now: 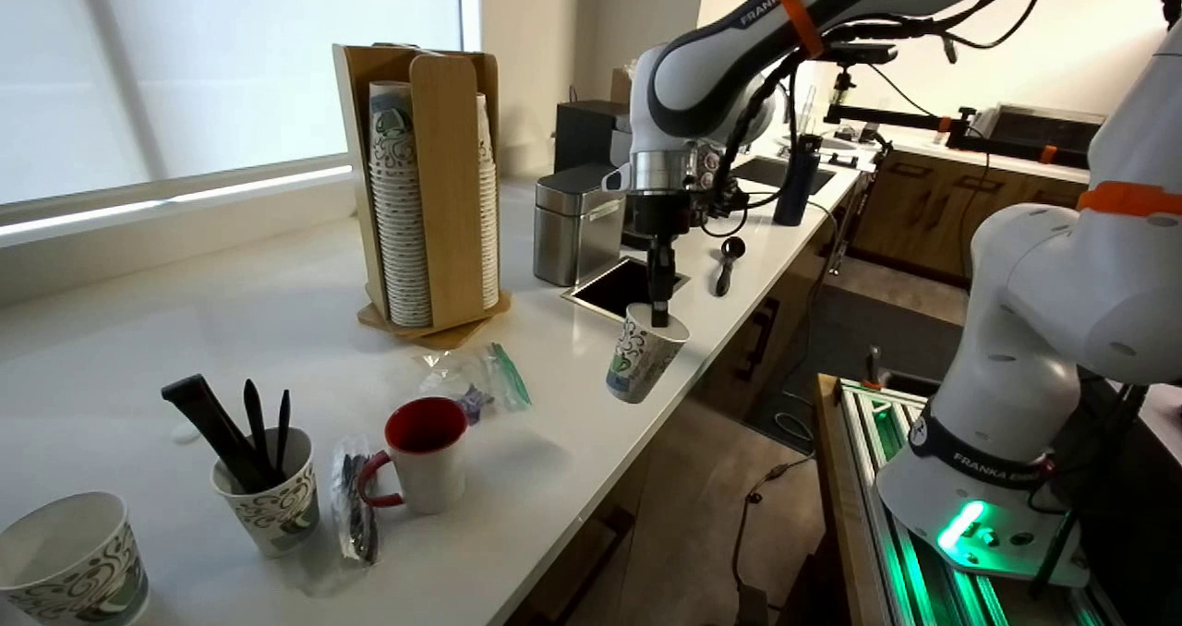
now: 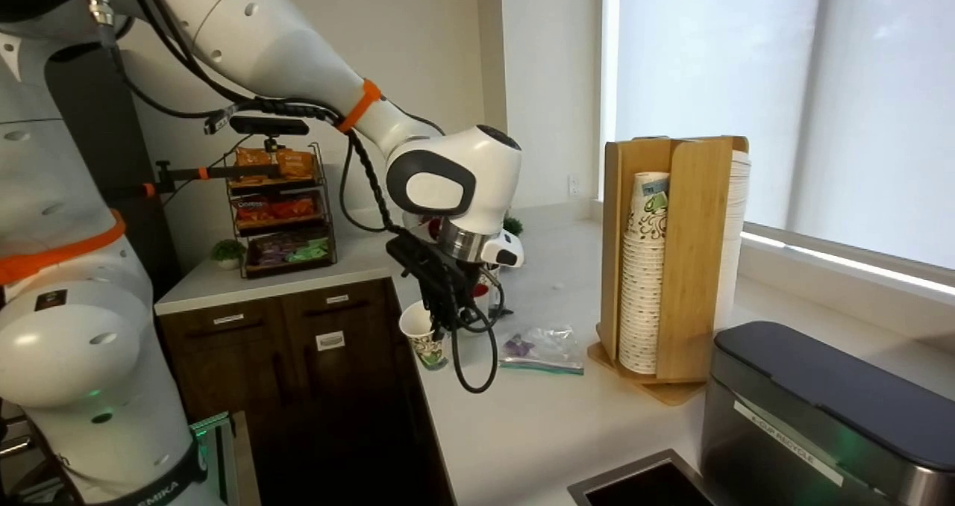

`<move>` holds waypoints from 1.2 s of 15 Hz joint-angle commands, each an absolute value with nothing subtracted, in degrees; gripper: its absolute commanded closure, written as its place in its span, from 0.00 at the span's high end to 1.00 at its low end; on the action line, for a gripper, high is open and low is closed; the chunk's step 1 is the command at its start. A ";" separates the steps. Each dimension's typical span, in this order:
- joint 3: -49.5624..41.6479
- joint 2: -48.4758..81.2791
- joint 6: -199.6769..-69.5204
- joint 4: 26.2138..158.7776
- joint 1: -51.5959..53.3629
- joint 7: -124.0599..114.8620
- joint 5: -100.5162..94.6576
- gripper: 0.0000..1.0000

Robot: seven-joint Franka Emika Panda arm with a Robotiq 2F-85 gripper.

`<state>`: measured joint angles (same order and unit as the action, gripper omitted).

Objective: Place the coffee cup on the right upright.

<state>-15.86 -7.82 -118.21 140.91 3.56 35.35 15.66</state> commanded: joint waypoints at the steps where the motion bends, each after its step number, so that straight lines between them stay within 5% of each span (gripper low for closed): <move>1: -13.90 -1.53 -107.22 133.08 -0.73 31.96 18.17 0.01; 18: -9.12 11.69 -109.47 123.04 -7.56 5.68 14.57 0.01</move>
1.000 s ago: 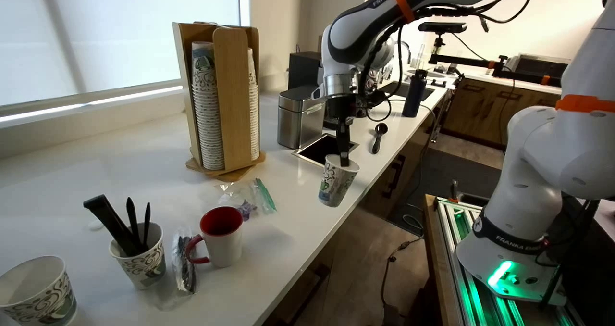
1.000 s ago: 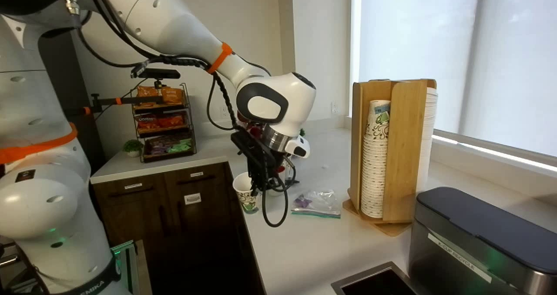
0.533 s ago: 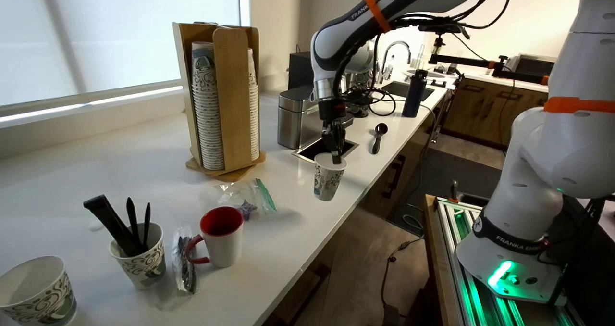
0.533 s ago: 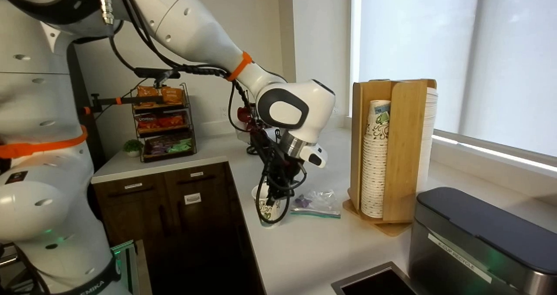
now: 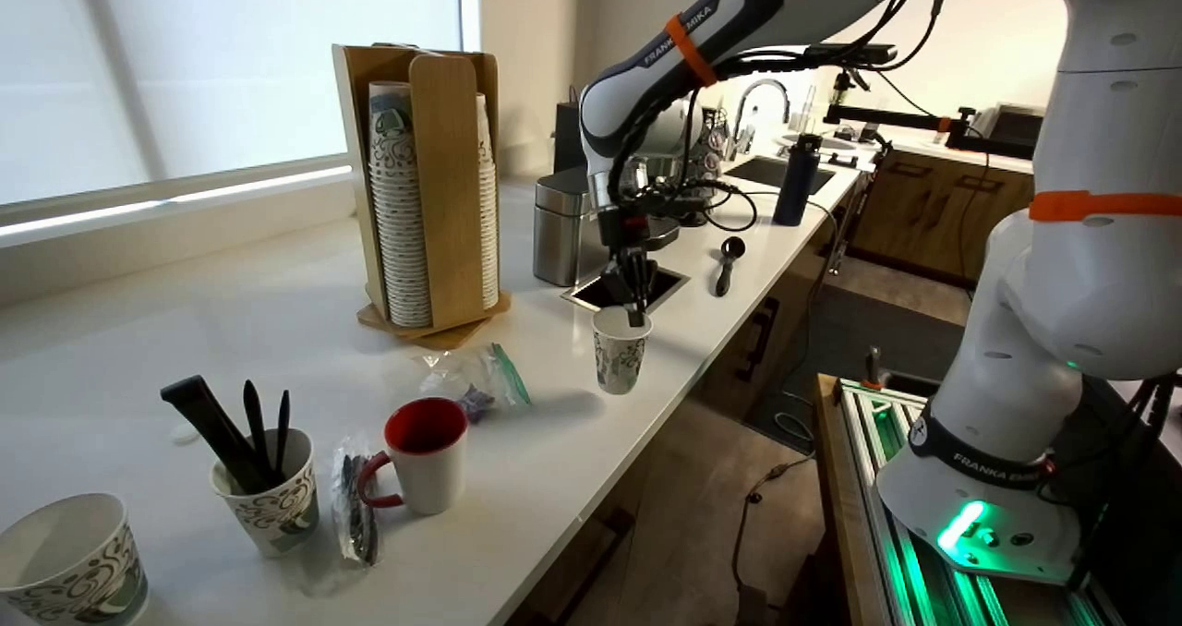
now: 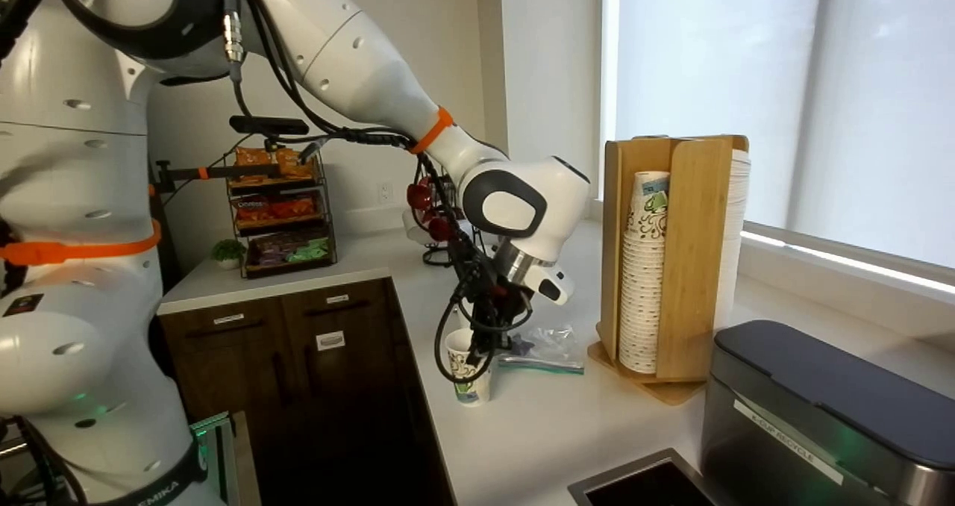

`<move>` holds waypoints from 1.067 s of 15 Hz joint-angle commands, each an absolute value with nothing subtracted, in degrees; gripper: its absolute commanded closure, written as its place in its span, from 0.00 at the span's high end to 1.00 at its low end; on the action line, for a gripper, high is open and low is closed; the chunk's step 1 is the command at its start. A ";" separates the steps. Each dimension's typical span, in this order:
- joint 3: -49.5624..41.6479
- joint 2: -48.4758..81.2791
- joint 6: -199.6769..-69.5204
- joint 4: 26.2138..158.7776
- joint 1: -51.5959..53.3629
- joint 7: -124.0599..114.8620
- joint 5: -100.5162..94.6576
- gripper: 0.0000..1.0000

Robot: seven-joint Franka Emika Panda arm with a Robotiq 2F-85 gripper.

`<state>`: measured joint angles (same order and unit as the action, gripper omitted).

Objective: Place the coffee cup on the right upright.

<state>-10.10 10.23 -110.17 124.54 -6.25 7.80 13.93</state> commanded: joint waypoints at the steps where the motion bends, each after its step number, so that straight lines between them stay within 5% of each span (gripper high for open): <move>1: -9.05 12.12 -109.51 122.73 -7.68 5.26 14.67 0.01; 16: -7.64 14.52 -117.09 122.29 -8.73 2.31 22.49 0.01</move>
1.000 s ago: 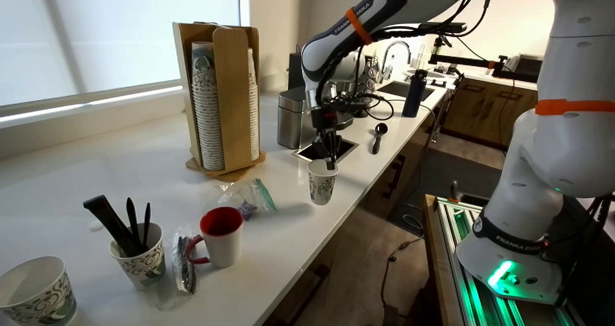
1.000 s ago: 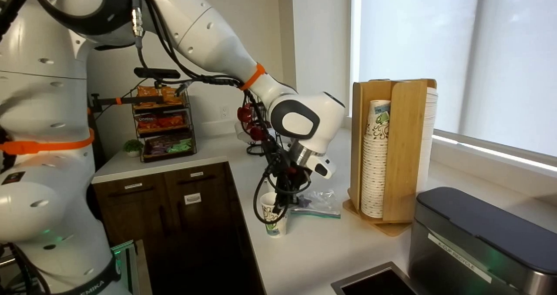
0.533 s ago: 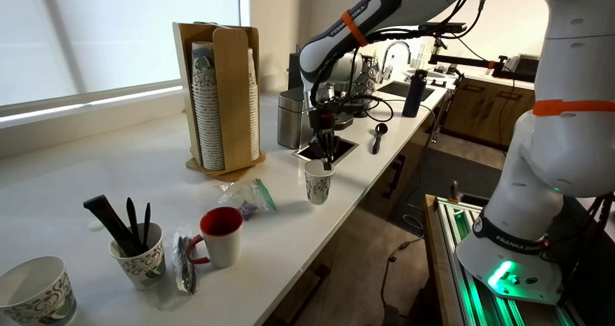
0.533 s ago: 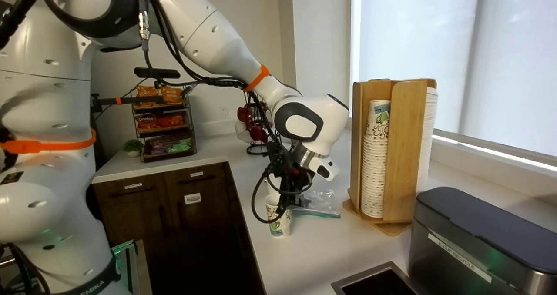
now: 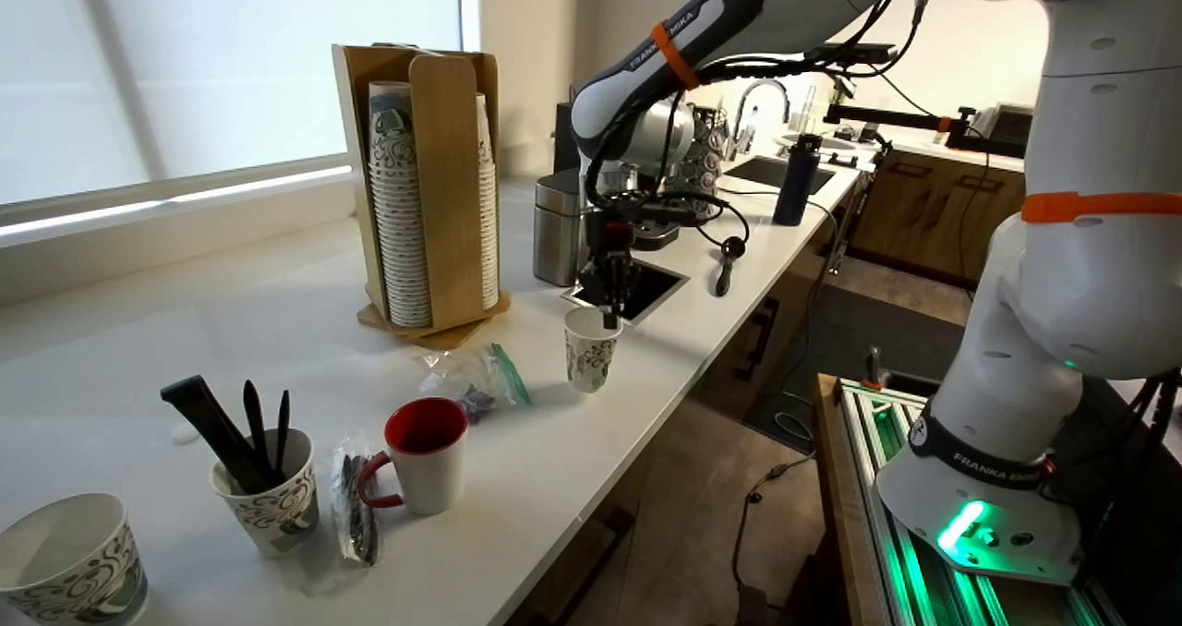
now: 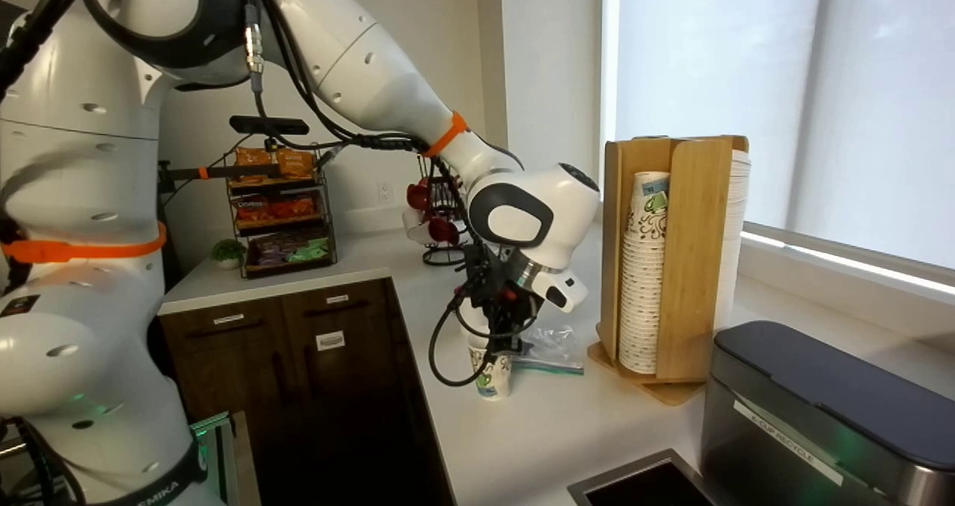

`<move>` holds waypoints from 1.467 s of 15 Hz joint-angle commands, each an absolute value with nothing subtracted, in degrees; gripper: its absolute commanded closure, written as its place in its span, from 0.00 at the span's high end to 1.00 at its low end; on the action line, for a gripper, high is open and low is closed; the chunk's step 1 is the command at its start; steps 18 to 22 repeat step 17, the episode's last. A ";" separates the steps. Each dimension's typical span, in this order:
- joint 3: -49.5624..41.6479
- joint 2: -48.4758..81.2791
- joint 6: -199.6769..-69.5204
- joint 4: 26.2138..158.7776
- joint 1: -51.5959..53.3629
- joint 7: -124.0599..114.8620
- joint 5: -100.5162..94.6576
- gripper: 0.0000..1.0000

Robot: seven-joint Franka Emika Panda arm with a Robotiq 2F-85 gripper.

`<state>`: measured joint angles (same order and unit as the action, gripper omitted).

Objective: Place the coffee cup on the right upright.

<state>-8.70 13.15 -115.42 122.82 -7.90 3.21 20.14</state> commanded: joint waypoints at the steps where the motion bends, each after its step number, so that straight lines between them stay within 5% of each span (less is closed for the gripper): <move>1: -7.52 14.85 -117.06 122.16 -8.77 2.27 22.75 0.01; 3: -7.39 15.46 -116.41 121.87 -8.72 2.06 22.73 0.30; 12: -8.97 8.56 -116.82 125.77 -10.49 3.31 21.19 0.97; 22: -9.33 5.61 -120.50 126.65 -11.13 8.45 21.27 1.00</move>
